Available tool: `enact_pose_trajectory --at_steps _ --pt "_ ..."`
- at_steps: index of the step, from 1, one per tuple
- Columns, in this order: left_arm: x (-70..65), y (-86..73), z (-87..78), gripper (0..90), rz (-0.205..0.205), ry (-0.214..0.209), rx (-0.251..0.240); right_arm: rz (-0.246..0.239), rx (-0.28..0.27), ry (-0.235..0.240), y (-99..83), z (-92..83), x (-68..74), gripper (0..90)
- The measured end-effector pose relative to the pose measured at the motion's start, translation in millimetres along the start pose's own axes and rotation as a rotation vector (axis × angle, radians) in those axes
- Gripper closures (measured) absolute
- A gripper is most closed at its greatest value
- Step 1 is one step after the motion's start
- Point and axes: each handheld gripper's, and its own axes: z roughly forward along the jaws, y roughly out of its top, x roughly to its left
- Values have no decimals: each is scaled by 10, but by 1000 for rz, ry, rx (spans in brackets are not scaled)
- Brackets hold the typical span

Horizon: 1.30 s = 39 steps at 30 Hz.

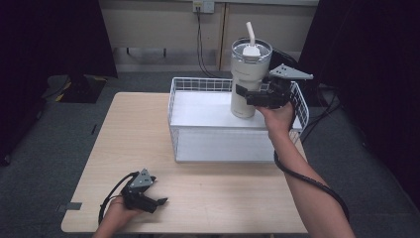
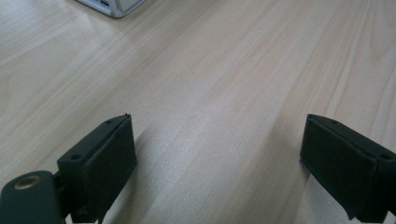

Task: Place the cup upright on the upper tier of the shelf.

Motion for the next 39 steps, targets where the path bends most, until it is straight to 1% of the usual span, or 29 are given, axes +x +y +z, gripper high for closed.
enact_pose_trajectory --at_steps 4,7,9,14,17,22,24,27,29,33,35,39 --pt "0 -1 -1 97 0 1 0 -7 -7 -4 -22 -23 6 96" --pt "0 -1 0 97 -1 0 0 6 -7 -3 -33 -45 -6 95" --pt "-1 -1 0 97 -1 0 0 -2 -1 -1 -34 -56 -4 95" --pt "-4 -5 -4 98 -5 2 1 -8 23 6 -10 -58 -13 92" --pt "-5 -9 -9 97 -5 3 2 -10 28 6 -6 -59 -13 91" --pt "-5 -9 -10 97 -5 3 2 -18 57 -2 -10 -74 -3 92" --pt "-5 -9 -10 97 -5 3 2 -30 71 -10 -20 -83 6 92" --pt "-5 -9 -10 97 -5 3 2 -56 107 -16 -43 -87 14 92" --pt "-5 -9 -10 97 -5 3 2 -70 122 -14 -59 -111 12 93" --pt "-6 -9 -9 97 -7 1 2 -64 134 2 -103 -187 -2 94" --pt "-6 -9 -9 97 -8 0 3 -76 148 3 -121 -220 7 95" --pt "-5 -9 -9 95 -5 -1 5 -80 145 10 -140 -302 42 95"
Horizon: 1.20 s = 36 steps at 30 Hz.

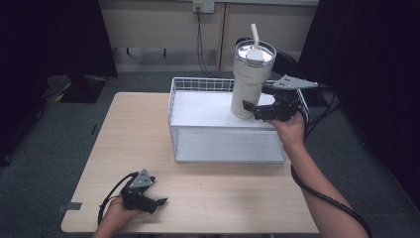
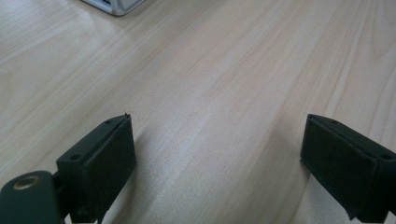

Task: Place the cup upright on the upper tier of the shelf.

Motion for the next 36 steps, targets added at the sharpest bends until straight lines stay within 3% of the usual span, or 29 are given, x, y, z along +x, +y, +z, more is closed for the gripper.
enact_pose_trajectory --at_steps 12,24,36 --pt "2 0 -1 95 1 0 1 -31 -4 33 -34 -200 177 95" --pt "1 0 -1 95 1 0 1 -50 -23 92 -178 -346 383 95" --pt "0 0 0 95 1 0 0 -78 -7 145 -345 -471 589 95"
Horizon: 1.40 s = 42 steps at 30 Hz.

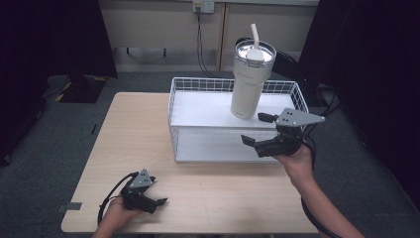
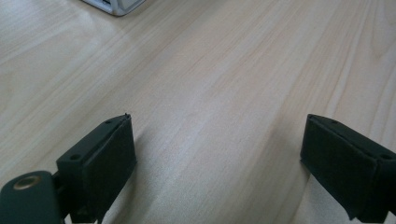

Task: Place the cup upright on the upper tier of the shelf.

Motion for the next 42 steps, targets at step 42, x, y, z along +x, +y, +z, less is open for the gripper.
enact_pose_trajectory --at_steps 42 --pt "-1 0 1 95 -1 0 -1 79 67 56 -980 132 169 95"
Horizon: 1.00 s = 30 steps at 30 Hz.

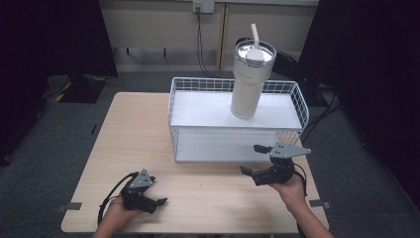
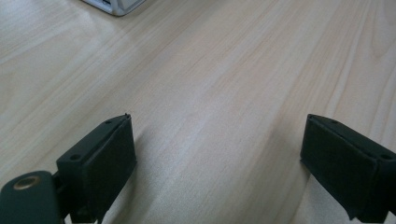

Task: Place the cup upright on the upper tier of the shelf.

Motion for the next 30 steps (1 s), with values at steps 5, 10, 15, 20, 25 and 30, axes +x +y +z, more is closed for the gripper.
enact_pose_trajectory --at_steps 5,10,15,20,25,30 --pt "1 0 -1 95 1 0 1 10 20 3 -154 66 3 95" --pt "0 0 0 95 0 0 0 24 29 5 -248 97 -4 95" --pt "0 0 0 95 0 0 0 33 50 -1 -377 128 -31 96" --pt "0 0 0 95 0 0 0 45 65 -10 -492 145 -62 97" --pt "0 0 0 95 0 0 0 44 80 -13 -570 155 -84 99" --pt "0 0 -1 95 1 0 1 40 97 -25 -668 168 -104 99"
